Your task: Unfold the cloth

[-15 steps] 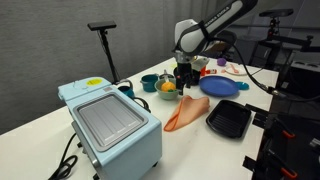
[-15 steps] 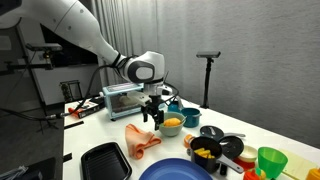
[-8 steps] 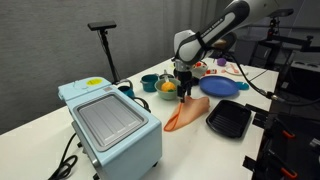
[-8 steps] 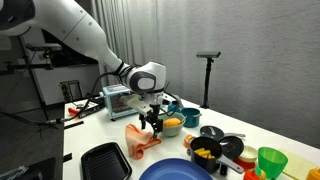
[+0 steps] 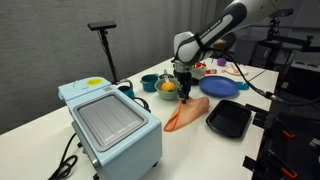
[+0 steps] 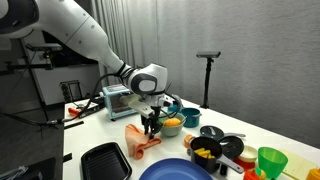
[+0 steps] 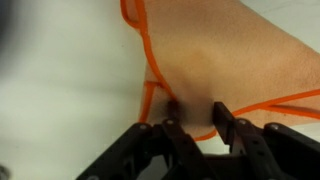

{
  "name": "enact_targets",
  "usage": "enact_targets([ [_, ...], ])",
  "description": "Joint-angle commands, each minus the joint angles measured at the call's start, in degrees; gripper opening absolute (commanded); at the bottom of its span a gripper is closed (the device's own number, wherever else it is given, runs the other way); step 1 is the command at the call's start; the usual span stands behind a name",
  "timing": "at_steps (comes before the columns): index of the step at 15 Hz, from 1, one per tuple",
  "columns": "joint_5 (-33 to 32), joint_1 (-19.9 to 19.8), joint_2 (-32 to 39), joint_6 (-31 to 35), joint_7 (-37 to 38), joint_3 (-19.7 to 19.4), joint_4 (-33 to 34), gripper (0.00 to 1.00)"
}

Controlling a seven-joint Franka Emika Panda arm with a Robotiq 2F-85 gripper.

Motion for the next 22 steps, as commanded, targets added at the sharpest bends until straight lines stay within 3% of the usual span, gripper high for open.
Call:
enact_targets([
  [1, 1.50, -1.60, 0.11, -1.17, -2.66, 1.26, 1.23, 0.12],
  [3, 2.89, -2.22, -1.56, -2.36, -4.69, 2.52, 0.13, 0.00],
  [6, 4.86, -1.68, -4.89, -7.16, -7.15, 4.86, -1.78, 0.00],
  [15, 13.99, -0.11, -11.76, -33.51, -13.20, 9.41, -3.35, 0.01],
  [18, 12.79, 1.45, -10.27, -44.24, -11.55, 8.58, -2.31, 0.01],
  [22, 5.95, 3.77, -7.66, -51.72, -12.77, 7.96, -2.02, 0.01],
])
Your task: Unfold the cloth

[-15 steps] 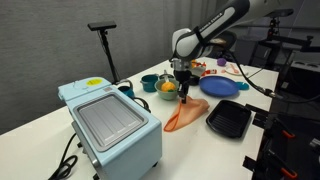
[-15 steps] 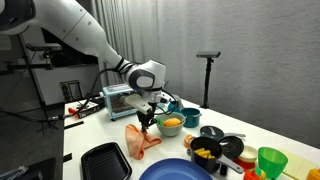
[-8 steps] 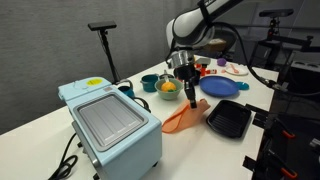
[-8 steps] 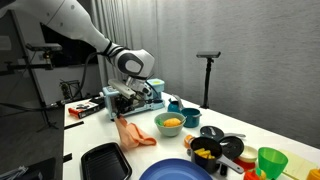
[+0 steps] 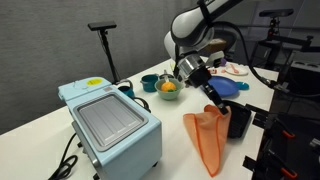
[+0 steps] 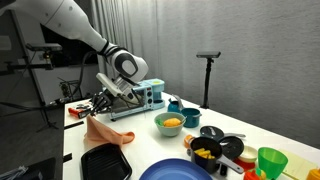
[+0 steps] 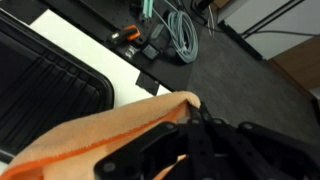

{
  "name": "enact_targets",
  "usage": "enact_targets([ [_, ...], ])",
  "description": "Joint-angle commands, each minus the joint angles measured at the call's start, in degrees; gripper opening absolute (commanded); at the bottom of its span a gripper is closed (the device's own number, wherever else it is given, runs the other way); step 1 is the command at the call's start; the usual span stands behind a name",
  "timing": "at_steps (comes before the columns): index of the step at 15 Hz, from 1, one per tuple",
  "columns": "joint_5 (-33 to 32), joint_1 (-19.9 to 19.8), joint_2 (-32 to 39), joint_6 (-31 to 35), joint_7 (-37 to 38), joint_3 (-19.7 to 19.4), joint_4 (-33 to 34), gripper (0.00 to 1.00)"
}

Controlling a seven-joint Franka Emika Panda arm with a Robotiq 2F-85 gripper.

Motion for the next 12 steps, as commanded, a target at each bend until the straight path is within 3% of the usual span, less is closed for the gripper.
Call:
enact_targets([
  [1, -4.24, 2.25, 2.61, -4.51, -0.79, -1.46, 1.45, 0.01],
  [6, -0.72, 0.74, 2.83, 2.05, -1.05, -2.55, 6.12, 0.01],
  [12, 6.41, -1.11, -2.43, 10.67, -4.22, -2.66, 9.50, 0.01],
])
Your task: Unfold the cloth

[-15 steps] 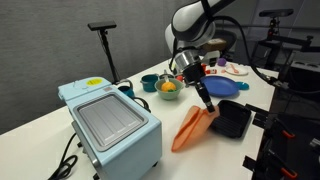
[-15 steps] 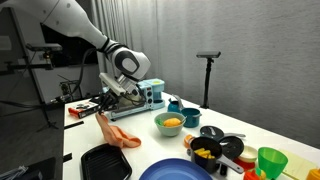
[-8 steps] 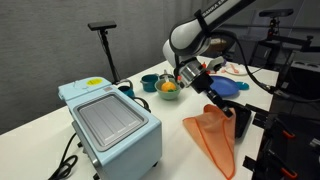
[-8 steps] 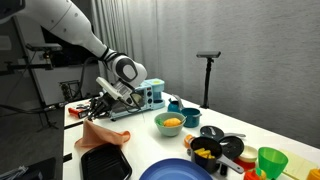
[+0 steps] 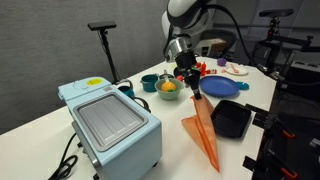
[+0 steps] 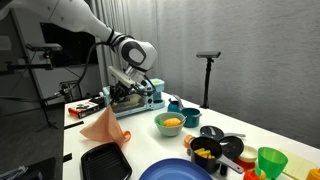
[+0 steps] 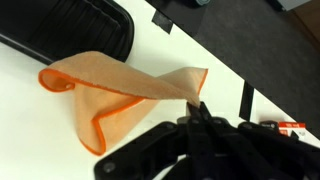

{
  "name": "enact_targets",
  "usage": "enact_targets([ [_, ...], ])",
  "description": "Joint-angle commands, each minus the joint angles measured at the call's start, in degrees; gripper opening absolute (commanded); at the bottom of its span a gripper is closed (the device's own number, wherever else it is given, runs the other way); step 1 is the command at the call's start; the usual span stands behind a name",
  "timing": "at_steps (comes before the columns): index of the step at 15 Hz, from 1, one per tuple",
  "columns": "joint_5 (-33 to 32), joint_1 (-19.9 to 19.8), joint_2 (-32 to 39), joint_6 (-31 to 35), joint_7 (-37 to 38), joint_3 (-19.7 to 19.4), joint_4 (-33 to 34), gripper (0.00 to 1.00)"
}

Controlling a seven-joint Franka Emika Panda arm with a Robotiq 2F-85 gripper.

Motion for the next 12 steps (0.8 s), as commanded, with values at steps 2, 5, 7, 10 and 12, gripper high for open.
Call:
enact_targets([
  [2, 5.50, -1.07, -5.56, 7.24, -3.59, -0.23, -0.05, 0.01],
  [5, 7.95, -0.92, -9.59, 14.12, -6.13, -0.08, -2.08, 0.01],
  [7, 9.63, -1.07, -12.56, 18.43, -8.73, -0.06, -3.85, 0.01],
  [10, 12.42, -0.57, -15.27, 26.24, -13.19, 0.10, -6.11, 0.01],
  [12, 13.63, -0.27, -16.86, 28.28, -15.56, 0.10, -7.24, 0.01],
])
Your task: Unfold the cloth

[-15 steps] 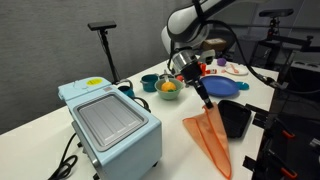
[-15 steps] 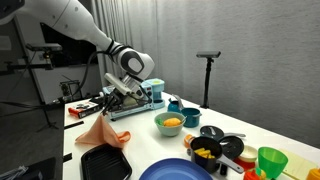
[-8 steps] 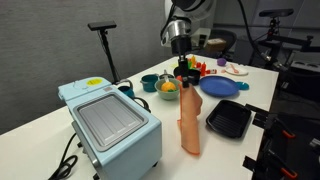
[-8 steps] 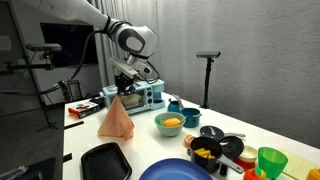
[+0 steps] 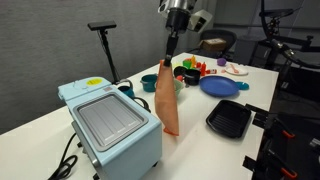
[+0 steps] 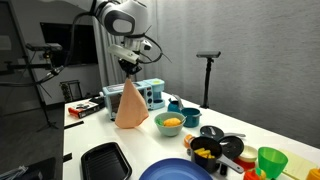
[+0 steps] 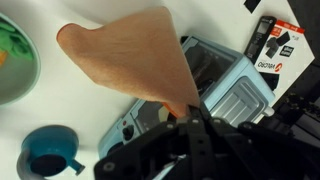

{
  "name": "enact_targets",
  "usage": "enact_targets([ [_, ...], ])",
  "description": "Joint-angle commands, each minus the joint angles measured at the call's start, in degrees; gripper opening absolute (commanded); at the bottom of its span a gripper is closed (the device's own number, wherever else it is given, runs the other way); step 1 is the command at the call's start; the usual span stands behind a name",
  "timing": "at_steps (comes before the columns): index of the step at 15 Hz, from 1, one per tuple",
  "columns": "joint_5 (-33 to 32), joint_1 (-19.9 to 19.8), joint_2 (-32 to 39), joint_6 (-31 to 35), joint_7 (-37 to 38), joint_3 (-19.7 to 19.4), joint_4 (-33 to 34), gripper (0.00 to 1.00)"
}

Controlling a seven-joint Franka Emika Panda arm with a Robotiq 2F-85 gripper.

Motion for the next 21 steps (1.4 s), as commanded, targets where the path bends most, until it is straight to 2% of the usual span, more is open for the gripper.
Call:
enact_targets([
  [1, 3.20, 0.21, -5.22, 3.51, -5.17, -0.31, -4.65, 0.01],
  [7, 4.49, 0.59, -9.96, -0.10, -10.12, -1.40, -6.62, 0.01],
  [9, 2.19, 0.67, -11.67, -4.90, -8.41, -2.30, -6.22, 0.01],
  [12, -1.29, 0.62, -12.95, -16.17, -3.50, -4.18, -3.96, 0.01],
  [14, -1.88, 0.32, -13.08, -24.14, -1.75, -5.68, -1.88, 0.01],
  [16, -1.68, 0.10, -12.63, -29.20, 0.57, -7.11, 0.15, 0.01],
  [18, -1.34, -0.21, -11.53, -27.43, 4.31, -8.41, 1.31, 0.01],
  [21, -3.44, -0.34, -7.99, -17.46, 10.16, -9.60, 1.57, 0.01],
])
